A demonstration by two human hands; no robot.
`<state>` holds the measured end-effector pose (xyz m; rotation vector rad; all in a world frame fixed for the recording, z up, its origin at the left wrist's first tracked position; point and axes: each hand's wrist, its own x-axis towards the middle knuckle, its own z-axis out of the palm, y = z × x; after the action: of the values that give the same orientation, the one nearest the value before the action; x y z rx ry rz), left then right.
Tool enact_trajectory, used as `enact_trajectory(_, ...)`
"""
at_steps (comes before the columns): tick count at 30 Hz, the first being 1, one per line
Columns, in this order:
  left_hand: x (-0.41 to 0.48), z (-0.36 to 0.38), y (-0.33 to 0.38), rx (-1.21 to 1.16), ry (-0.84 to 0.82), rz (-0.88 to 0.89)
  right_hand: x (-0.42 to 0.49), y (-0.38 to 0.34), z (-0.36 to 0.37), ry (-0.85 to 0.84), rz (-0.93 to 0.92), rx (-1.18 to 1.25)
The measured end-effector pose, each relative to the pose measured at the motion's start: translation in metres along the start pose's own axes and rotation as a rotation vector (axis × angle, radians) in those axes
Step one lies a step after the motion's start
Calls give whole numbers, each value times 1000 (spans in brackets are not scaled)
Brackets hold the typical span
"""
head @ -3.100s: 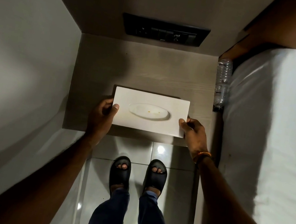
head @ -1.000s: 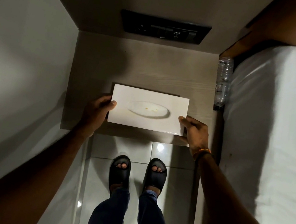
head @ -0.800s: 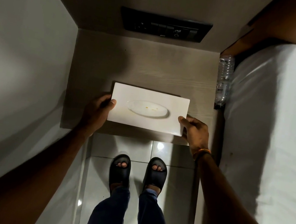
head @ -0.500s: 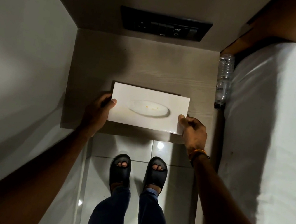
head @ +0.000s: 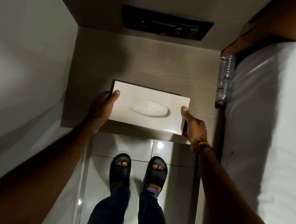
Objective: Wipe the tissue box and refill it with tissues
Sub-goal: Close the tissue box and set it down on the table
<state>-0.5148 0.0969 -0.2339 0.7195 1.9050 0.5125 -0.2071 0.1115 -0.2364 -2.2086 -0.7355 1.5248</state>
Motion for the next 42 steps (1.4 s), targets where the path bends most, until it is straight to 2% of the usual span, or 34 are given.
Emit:
enact_trajectory(2,0,-1,-2,18,12,1,-3,-2,0,24,-4,9)
enact_trajectory(9,2,-2,5,-107,1,-177,-5,-8,3,45,36,71)
enact_trajectory(32,11,9,14,-100,22,-254,7,-15,-2,-85,160,119)
enact_trajectory(38,-3,6,11,-74,7,-211,8,-11,0,-76,124,73)
enact_trajectory(42,-4,5,-22,-84,-2,-225,14,-5,-3,-24,65,19)
